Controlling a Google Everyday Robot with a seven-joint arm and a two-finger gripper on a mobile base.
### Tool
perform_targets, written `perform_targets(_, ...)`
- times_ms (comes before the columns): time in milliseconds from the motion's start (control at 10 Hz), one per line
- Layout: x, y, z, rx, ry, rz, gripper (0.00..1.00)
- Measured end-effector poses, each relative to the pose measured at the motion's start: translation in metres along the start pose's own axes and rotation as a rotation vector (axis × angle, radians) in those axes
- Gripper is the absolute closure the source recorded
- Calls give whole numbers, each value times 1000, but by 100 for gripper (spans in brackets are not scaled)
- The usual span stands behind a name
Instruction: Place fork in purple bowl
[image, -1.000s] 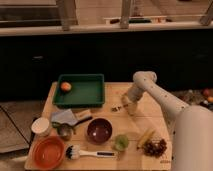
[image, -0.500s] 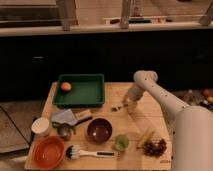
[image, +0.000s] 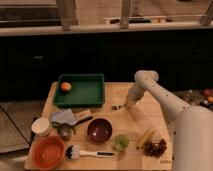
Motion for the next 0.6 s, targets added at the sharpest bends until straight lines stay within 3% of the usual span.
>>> perform_targets(500, 0, 3, -5, -6, 12, -11, 100)
perform_targets(600, -5, 3, -13, 13, 22, -32, 100)
